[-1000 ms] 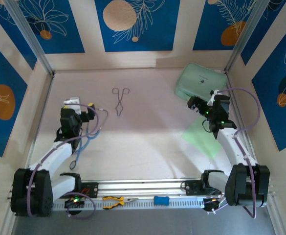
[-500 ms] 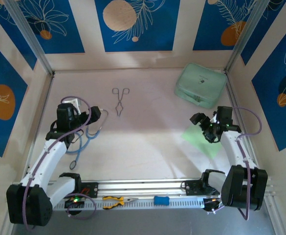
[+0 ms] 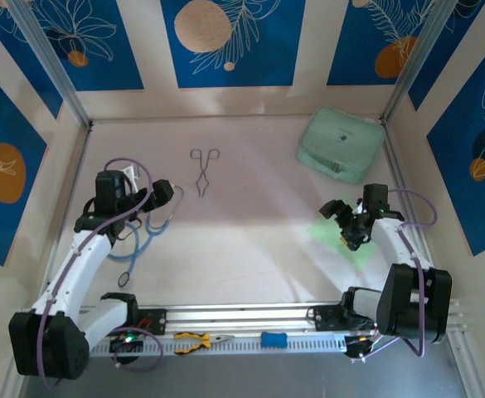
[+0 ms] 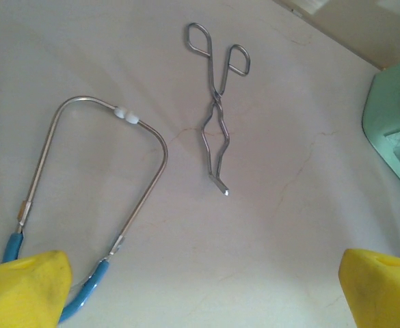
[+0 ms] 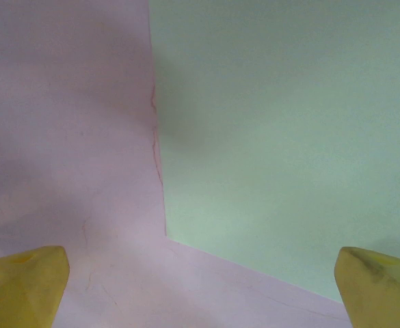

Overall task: Fold a paper plane with a square sheet of paper (pick it up from the middle)
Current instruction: Move the square sheet of paper to the center of the table.

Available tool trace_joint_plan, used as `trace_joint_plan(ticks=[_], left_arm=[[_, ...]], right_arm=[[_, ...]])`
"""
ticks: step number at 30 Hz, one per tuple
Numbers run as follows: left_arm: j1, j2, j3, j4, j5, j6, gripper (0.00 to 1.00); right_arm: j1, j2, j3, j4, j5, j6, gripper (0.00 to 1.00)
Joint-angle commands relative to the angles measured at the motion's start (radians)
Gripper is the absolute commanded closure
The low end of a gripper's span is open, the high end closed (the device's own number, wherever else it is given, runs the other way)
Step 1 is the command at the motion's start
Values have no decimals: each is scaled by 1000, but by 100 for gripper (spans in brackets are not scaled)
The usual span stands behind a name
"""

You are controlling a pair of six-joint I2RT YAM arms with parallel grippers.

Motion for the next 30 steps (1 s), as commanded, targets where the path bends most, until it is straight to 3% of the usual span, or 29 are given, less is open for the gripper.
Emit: trace_joint_plan(ticks=[1,7,16,20,30], left_arm=[[8,-61,-35,-22,52,-58,0],[8,-149,-78,-60,57,-63,0],[8,-53,3,-104,81,-18,0],[8,2,73,-145,88,16,0],[9,60,97,-149,40,16,0]], right_arm=[[-11,27,-5,10,-11,-17,0],[-4,121,48,32,-12,-45,0],[107,258,154,4,93,-51,0],[157,319,181,-28,77,-53,1],[245,297,160,-60,19,-1,1]])
